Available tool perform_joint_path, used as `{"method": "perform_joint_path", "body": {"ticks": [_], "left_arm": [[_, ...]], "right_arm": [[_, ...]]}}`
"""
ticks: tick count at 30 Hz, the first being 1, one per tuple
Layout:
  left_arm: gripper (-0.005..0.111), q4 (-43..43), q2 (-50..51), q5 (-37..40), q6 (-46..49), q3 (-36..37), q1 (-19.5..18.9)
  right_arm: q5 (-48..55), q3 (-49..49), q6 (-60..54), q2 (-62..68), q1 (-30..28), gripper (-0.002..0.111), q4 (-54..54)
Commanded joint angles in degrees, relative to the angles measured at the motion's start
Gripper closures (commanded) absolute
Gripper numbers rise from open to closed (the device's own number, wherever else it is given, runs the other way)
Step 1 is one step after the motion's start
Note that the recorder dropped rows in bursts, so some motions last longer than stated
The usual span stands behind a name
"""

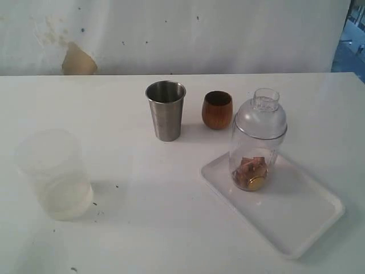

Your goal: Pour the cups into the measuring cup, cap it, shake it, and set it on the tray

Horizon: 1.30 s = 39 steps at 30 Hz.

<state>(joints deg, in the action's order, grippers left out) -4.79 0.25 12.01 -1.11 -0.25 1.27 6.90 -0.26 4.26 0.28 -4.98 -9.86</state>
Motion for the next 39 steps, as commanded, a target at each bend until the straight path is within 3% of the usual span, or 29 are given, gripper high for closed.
{"method": "perform_joint_path", "body": {"ticks": [1,11,39], "left_arm": [[0.107,0.19,-0.25,-0.46,-0.14,0.25,0.06],[0.107,0.19,-0.25,-0.46,-0.14,0.25,0.06],[0.107,0.19,-0.25,-0.46,-0.14,0.25,0.06]], "right_arm": [[5.54,0.26,-4.26,-0.28,-0.27,0.108,2.62],[12.87,0.26,-5.79,-0.28,-0.18,0.108,5.22],[12.99,0.26,-5.30,-0.28,-0.06,0.108,6.10]]}}
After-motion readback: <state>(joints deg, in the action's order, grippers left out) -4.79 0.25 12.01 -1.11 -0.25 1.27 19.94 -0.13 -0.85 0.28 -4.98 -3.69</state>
